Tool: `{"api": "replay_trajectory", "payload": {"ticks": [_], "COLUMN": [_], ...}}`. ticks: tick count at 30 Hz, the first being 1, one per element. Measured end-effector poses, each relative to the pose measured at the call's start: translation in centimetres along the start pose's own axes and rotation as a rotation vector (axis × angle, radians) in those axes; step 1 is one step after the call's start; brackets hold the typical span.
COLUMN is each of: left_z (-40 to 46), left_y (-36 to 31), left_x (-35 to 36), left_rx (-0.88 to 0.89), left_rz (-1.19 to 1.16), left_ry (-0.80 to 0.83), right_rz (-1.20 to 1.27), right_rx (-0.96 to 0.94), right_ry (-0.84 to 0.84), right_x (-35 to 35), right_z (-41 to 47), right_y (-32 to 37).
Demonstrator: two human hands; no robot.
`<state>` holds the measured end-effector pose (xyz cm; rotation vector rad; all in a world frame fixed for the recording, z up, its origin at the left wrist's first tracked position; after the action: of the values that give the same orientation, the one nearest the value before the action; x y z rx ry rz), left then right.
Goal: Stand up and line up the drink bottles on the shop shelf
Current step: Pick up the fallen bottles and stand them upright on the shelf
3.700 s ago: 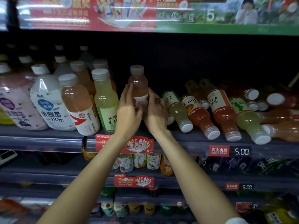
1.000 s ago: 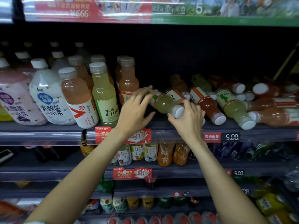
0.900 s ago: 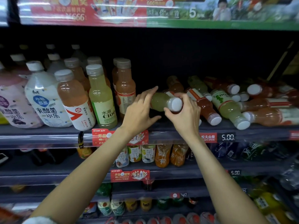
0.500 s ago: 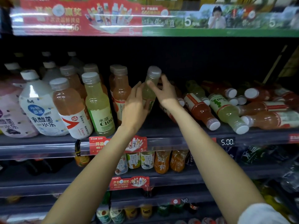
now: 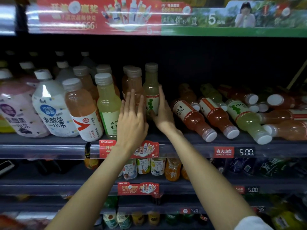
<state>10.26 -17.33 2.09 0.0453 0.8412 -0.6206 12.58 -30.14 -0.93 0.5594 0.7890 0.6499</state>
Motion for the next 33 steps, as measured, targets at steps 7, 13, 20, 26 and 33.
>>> {"api": "replay_trajectory", "payload": {"ticks": [7, 13, 20, 26, 33], "left_z": [0.1, -0.5, 0.1, 1.2, 1.4], "left_y": [0.1, 0.2, -6.8, -12.6, -10.5], "left_x": [0.4, -1.0, 0.9, 6.9, 3.1], "left_rx": [0.015, 0.030, 0.324, 0.493, 0.243], "left_rz": [0.040, -0.081, -0.342, -0.228, -0.513], "left_ry": [0.026, -0.056, 0.130, 0.497, 0.304], "right_rz": [-0.189, -0.750, -1.124, -0.737, 0.063], "right_rx": [0.032, -0.248, 0.064, 0.078, -0.012], "right_ry": [0.046, 0.080, 0.041, -0.211, -0.419], "right_x": [0.5, -5.7, -13.2, -15.8, -18.0], "right_z": [0.6, -3.9, -10.0, -11.0, -9.5], "right_y": [-0.1, 3.2, 0.2, 1.5, 2.8]}}
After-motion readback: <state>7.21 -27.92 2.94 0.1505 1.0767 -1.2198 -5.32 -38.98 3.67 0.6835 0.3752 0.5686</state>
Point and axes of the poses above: each hand's wrist, its own z-axis towards the middle knuckle, its own x-axis out of the palm, y = z × x, the point moved 9 cm from there along z, towards the middle knuckle, and after that the axes turned 14 degrees about -x, right-handed, at the moved point
